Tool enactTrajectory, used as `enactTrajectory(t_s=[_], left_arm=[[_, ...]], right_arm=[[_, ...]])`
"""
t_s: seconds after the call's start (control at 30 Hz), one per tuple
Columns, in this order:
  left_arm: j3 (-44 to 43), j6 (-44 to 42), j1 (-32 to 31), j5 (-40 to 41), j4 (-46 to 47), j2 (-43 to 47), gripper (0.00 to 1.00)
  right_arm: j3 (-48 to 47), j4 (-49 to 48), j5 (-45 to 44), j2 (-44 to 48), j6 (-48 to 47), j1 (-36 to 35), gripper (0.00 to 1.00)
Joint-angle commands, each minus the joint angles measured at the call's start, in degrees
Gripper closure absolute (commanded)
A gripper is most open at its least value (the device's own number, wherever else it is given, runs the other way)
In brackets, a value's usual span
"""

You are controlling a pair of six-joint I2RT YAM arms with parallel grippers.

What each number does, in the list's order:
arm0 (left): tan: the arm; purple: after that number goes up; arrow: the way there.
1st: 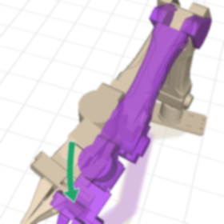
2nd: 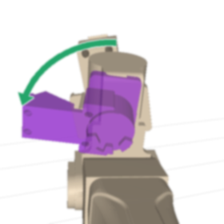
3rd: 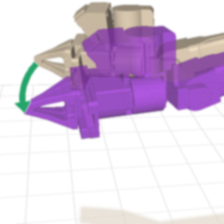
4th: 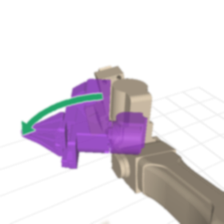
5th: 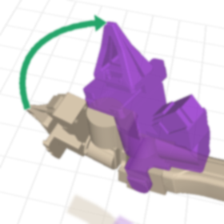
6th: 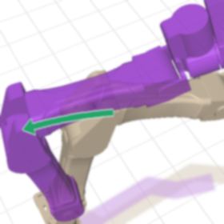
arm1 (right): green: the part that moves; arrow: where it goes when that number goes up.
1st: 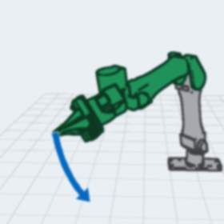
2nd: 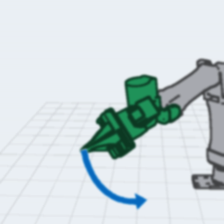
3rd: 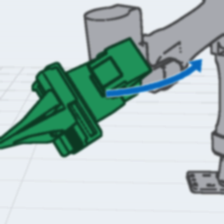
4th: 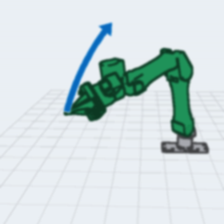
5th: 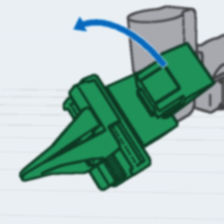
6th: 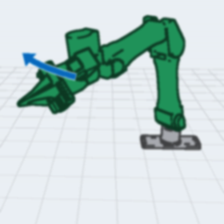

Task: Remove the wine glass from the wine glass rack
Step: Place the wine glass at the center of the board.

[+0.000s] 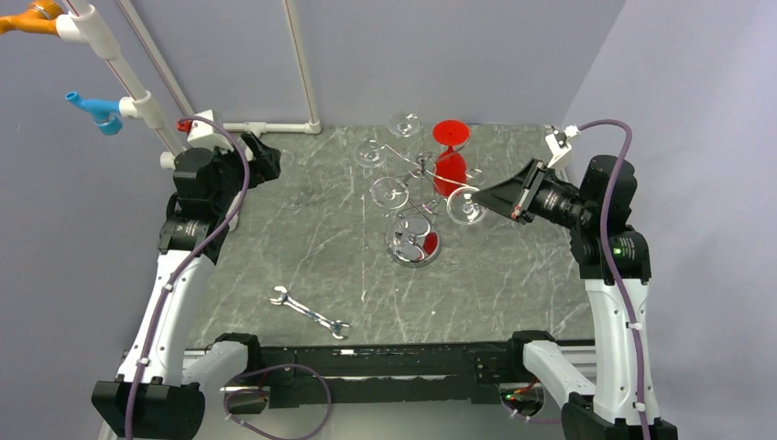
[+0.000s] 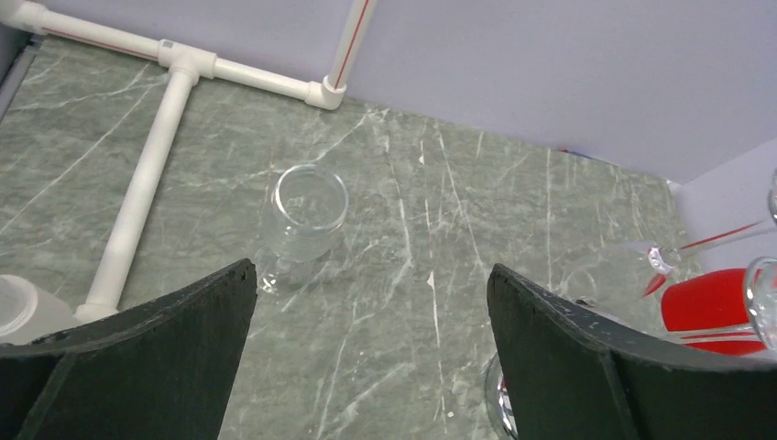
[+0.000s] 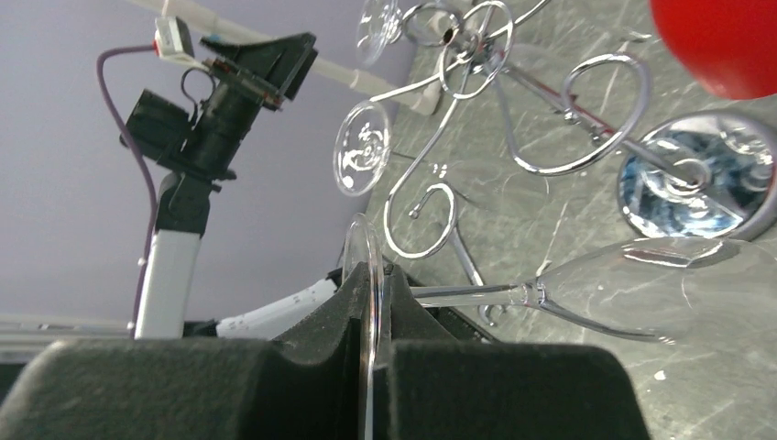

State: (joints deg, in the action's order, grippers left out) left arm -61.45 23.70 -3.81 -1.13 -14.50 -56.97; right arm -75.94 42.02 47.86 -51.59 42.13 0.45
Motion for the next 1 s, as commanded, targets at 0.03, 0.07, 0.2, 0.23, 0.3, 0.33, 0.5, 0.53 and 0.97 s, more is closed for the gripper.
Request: enactTrajectory(t_s=[0.03,0.07,0.2,0.23,0.3,0.33,0.5,0.53,0.97], left_arm=[[-4.29,-0.21,0.0,-5.81,1.48,-1.06,0.02],[-4.68,-0.31,-0.05,-6.84,1.3,-1.38,0.02],[-6.45,-0.89,-0.4,-12.03,0.19,-2.17,0.02],[-6.49,-0.69,-0.4,-13.16,-0.05,-2.18,0.03],[-6.38,-0.34,-0.4,-15.83,-0.46,-1.87,0.03],[-6.25,-0.13,-0.4,-17.32,-0.75,-1.61,0.03],[-6.67,0.38,-0.5,-23.3,-3.58,0.89,0.03],[-7.05,0.46,-0.52,-24.53,-4.45,1.47,0.03],[-10.4,2.53,-2.58,-40.52,-12.68,9.58,0.04]], right_arm=[[0.81,-5.82,5.19,0.38,1.83,-2.92,1.0],[0.73,-5.88,5.35,0.27,1.72,-3.43,1.0],[-0.22,-6.11,6.8,-0.71,1.64,-5.83,1.0],[-0.4,-6.09,7.15,-1.1,1.64,-6.6,1.0],[-0.43,-6.38,8.25,-2.0,2.08,-7.88,1.0],[-0.39,-6.61,8.56,-2.4,2.22,-8.44,1.0],[-0.98,-6.53,9.29,-3.97,1.99,-10.25,1.0],[-1.18,-6.56,9.42,-4.23,1.84,-10.38,1.0],[-2.19,-10.43,11.28,-7.22,2.88,-18.12,1.0]])
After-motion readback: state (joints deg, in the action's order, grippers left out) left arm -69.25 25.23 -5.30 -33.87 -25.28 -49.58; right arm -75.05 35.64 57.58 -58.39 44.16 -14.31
